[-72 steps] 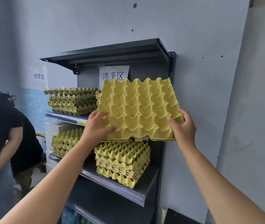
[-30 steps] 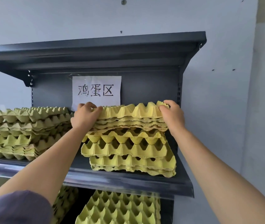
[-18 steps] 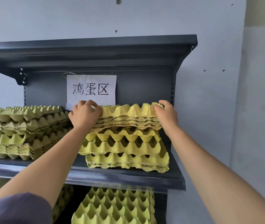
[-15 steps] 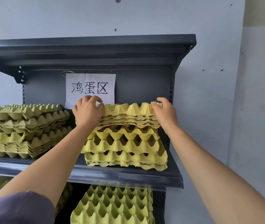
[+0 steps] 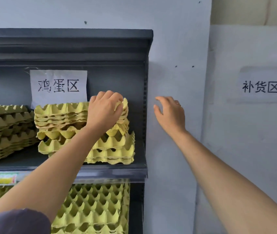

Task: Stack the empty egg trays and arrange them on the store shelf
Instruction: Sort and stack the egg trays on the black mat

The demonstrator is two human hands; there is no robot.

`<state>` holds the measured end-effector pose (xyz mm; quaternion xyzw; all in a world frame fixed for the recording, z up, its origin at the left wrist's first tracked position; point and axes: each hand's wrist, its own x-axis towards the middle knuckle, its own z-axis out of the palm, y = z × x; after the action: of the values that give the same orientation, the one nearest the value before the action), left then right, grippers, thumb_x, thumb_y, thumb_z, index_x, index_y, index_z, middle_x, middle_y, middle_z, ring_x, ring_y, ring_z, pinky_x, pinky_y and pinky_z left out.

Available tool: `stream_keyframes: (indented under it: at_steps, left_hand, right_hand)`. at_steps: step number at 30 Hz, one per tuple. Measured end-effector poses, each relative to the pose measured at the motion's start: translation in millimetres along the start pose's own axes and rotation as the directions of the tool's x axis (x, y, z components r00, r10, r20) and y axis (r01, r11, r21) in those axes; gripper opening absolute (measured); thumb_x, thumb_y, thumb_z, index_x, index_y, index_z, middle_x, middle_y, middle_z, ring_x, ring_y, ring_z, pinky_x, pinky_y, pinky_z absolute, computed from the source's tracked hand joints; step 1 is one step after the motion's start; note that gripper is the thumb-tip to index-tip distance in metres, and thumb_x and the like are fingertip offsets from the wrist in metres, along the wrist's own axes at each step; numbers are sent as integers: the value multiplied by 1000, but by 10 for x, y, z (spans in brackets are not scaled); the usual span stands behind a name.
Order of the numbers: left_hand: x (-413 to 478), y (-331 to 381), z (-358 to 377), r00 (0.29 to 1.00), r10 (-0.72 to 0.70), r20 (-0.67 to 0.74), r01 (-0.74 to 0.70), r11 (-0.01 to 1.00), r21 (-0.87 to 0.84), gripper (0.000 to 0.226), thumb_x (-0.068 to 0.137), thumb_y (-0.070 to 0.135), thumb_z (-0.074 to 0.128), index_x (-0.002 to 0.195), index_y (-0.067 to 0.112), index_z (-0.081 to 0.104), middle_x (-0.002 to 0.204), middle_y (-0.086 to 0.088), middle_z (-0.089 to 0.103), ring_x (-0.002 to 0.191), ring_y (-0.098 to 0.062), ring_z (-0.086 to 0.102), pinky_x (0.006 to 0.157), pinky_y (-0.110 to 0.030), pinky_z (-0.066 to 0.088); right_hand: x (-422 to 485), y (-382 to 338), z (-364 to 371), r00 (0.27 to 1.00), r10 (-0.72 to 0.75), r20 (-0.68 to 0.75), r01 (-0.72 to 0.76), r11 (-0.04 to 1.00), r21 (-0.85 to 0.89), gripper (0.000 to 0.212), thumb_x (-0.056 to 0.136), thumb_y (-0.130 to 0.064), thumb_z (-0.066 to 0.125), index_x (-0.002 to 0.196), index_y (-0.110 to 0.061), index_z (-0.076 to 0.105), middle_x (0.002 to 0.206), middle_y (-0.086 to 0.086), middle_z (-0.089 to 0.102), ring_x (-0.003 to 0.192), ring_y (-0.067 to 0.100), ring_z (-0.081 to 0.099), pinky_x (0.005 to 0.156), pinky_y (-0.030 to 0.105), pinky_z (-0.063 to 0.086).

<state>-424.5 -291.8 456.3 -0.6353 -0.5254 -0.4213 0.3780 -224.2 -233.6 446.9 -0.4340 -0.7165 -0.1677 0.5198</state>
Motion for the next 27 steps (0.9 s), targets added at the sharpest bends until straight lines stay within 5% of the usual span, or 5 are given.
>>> stream_keyframes:
  at_steps: [7, 16, 20, 27]
  left_hand:
    - [-232, 1449, 596, 981, 185, 64, -175, 975, -139, 29, 86, 28, 41, 96, 13, 64, 86, -5, 67, 78, -32, 60, 65, -36, 43]
    - [-945, 3054, 1528, 912, 264, 315, -114, 898, -425, 25, 93, 23, 47, 111, 14, 61, 89, -1, 66, 85, -29, 59, 68, -31, 38]
    - [-1237, 3550, 2007, 821, 337, 462, -104, 882, -460, 29, 95, 26, 44, 120, 17, 57, 101, 1, 66, 97, -26, 59, 83, -34, 41]
    - [-1706, 4089, 3044, 619, 390, 682, -46, 885, -464, 29, 96, 31, 38, 121, 24, 52, 111, 6, 63, 104, -20, 56, 82, -30, 39]
  right_hand:
    - [-575, 1328, -801, 997, -58, 55, 68, 976, -208, 30, 86, -25, 53, 110, -13, 67, 104, 9, 68, 93, 38, 61, 74, 42, 49]
    - [-1636, 2908, -1487, 962, 110, 250, -7, 926, -379, 28, 92, -22, 53, 117, -16, 65, 109, 6, 67, 98, 33, 60, 77, 39, 47]
    - [-2077, 3506, -1615, 914, 222, 339, -40, 882, -470, 31, 95, -25, 48, 122, -19, 63, 116, 4, 66, 105, 31, 58, 83, 39, 47]
    - [-2569, 4528, -1535, 771, 420, 479, -92, 818, -568, 34, 98, -27, 42, 128, -21, 57, 123, 3, 61, 113, 27, 54, 89, 39, 44]
